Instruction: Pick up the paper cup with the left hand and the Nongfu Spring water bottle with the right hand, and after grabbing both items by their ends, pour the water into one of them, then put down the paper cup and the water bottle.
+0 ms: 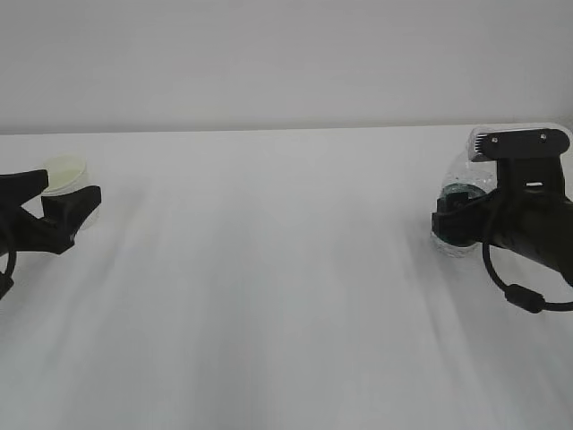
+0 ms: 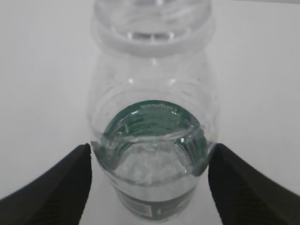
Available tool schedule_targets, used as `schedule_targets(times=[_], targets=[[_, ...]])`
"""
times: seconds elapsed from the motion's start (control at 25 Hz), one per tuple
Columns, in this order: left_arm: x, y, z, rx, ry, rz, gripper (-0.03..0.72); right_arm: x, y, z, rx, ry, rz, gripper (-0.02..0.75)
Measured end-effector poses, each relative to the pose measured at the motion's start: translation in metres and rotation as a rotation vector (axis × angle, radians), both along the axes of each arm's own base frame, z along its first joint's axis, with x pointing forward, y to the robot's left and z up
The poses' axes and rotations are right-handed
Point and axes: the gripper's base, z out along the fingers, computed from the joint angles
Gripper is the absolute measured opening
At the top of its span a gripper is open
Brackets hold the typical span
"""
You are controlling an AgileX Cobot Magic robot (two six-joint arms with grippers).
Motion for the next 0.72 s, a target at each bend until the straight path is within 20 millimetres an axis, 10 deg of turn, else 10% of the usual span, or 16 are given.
schedule_targets(times=[0.72], targets=[[-0.014, 0.003, 0.058, -0.02, -0.127, 0.032, 0.587, -0.014, 0.0, 0.046, 0.002, -0.042, 0.05, 0.576]])
